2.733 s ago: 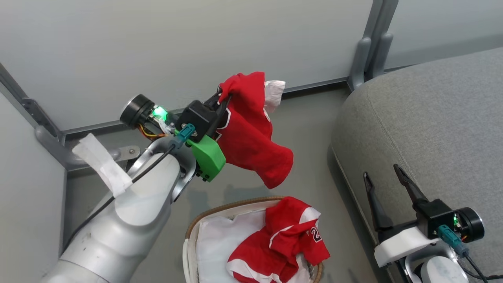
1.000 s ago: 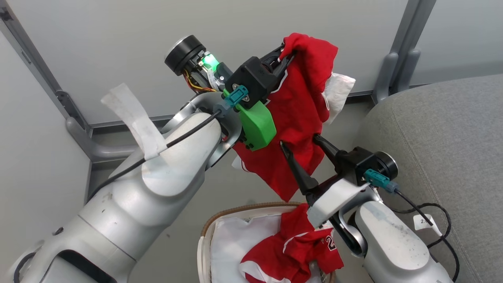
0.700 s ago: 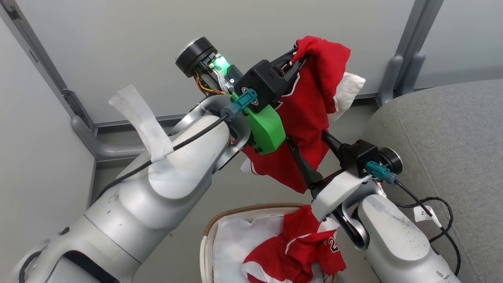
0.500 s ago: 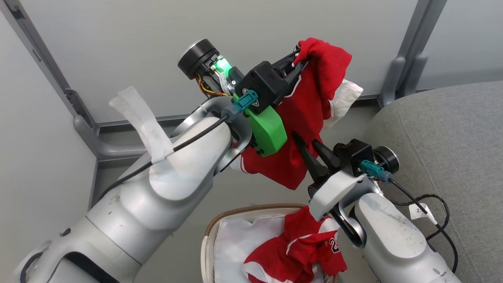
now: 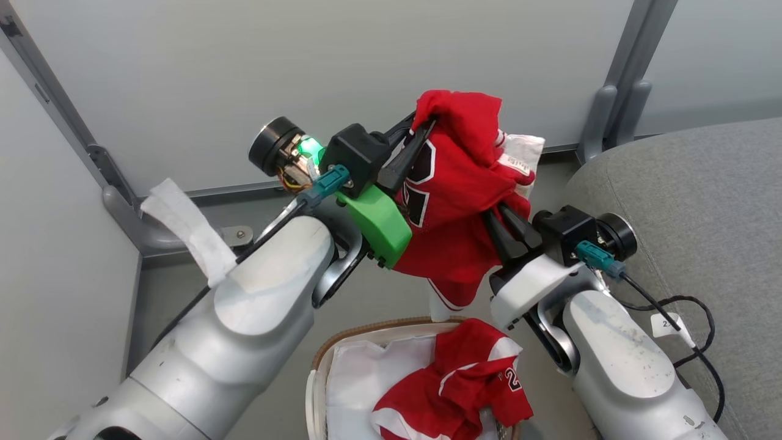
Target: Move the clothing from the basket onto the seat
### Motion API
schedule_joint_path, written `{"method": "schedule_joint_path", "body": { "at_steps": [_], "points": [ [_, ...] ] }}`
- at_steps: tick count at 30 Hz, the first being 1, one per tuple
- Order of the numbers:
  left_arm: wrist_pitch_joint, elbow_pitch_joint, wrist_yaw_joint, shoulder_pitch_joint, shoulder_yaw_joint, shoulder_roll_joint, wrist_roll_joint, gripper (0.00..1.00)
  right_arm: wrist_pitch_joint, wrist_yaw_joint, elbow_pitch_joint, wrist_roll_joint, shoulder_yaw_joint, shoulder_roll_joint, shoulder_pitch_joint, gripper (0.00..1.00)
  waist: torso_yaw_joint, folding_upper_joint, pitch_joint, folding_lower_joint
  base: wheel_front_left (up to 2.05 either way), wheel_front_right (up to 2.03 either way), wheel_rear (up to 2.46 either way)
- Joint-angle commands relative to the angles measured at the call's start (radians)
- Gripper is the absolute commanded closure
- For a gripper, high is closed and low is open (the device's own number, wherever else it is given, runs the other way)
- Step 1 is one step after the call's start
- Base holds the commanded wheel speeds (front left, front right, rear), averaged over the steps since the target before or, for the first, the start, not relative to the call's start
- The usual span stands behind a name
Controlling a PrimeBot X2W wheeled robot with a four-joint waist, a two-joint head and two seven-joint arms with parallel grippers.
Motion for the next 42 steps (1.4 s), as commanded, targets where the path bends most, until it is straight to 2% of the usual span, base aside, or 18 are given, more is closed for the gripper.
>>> {"method": "schedule_joint_path", "body": {
  "at_steps": [1,2,3,4,9,11,19,31,35,42],
  "points": [
    [-0.015,0.007,0.011,0.032,0.01,0.001,-0.012,0.8,-0.002,-0.001,-0.016,-0.013,-0.013,-0.004,0.013,1.0,-0.005,0.0,0.002,0.0,0.0,0.0,0.0],
    [-0.022,0.01,0.014,0.046,0.016,-0.001,-0.021,0.61,-0.002,-0.001,-0.024,-0.016,-0.022,-0.004,0.016,1.0,-0.007,0.0,0.003,0.0,0.0,0.0,0.0],
    [-0.031,0.014,0.018,0.065,0.023,-0.003,-0.032,0.16,-0.002,-0.001,-0.033,-0.022,-0.033,-0.004,0.018,1.0,-0.009,0.0,0.004,0.0,0.0,0.0,0.0],
    [-0.039,0.018,0.02,0.079,0.027,-0.005,-0.038,0.0,-0.002,-0.001,-0.04,-0.025,-0.042,-0.004,0.02,1.0,-0.011,0.0,0.005,0.0,0.0,0.0,0.0],
    [-0.061,0.044,0.025,0.165,0.049,-0.019,-0.065,0.0,-0.002,-0.001,-0.079,-0.047,-0.089,-0.004,0.024,1.0,-0.018,0.0,0.01,0.0,0.0,0.0,0.0],
    [-0.068,0.051,0.007,0.218,0.066,-0.035,-0.101,0.0,-0.002,-0.001,-0.095,-0.063,-0.108,-0.004,0.027,1.0,-0.022,0.0,0.012,0.0,0.0,0.0,0.0],
    [-0.067,0.01,-0.004,0.342,0.107,-0.046,-0.047,0.0,-0.002,-0.001,-0.151,-0.084,-0.167,-0.004,0.081,1.0,-0.03,0.0,0.018,0.0,0.0,0.0,0.0],
    [-0.067,-0.05,-0.016,0.507,0.222,-0.068,0.041,0.0,-0.002,-0.001,-0.206,-0.099,-0.252,-0.004,0.142,1.0,-0.071,0.0,0.03,0.0,0.0,0.0,0.0],
    [-0.068,-0.063,-0.02,0.53,0.24,-0.072,0.067,0.0,-0.002,-0.001,-0.228,-0.121,-0.273,-0.004,0.135,1.0,-0.114,0.0,0.048,0.0,0.0,0.0,0.0],
    [-0.067,-0.084,-0.027,0.541,0.263,-0.077,0.109,0.0,-0.002,-0.001,-0.281,-0.146,-0.299,-0.004,0.118,1.0,-0.245,0.0,0.091,0.0,0.0,0.0,0.0]
  ]
}}
